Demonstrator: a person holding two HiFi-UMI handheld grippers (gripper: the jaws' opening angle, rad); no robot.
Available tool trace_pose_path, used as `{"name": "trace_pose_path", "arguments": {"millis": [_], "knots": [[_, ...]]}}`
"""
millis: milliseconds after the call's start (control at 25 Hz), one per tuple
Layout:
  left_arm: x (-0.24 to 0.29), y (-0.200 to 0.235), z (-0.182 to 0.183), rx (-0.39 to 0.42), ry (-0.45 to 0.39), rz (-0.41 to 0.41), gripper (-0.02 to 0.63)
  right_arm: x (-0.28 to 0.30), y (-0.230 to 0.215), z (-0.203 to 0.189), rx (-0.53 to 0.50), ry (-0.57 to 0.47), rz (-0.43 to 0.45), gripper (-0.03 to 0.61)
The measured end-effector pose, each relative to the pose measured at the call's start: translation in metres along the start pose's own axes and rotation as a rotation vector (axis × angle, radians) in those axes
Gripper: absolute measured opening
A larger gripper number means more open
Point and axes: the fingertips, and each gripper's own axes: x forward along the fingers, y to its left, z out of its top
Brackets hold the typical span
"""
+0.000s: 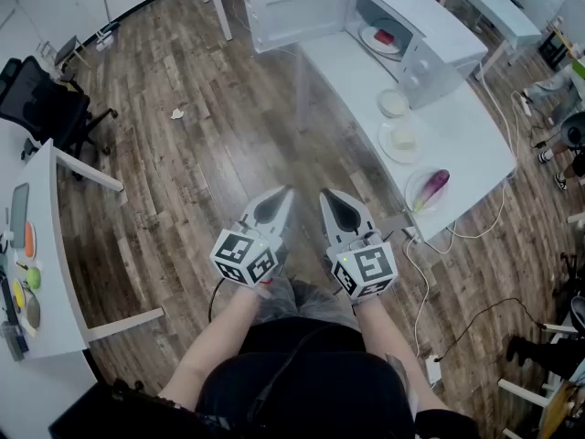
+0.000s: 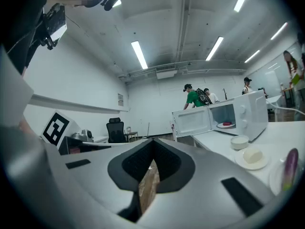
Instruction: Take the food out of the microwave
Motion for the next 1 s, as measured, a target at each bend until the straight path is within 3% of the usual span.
{"name": "trace_pose_path", "arguments": {"millis": [520, 1000], "knots": [[0.017, -0.020, -0.003, 0.009, 0.011, -0.018, 0.011, -0.014, -0.011, 0.008, 0.003, -0.034, -0.008, 0.018], [0.063, 0.005, -0.003, -0.010, 0.032, -0.067, 0.011, 0.020, -0.040, 0.001, 0.015, -0.009, -0.040, 0.020]]}}
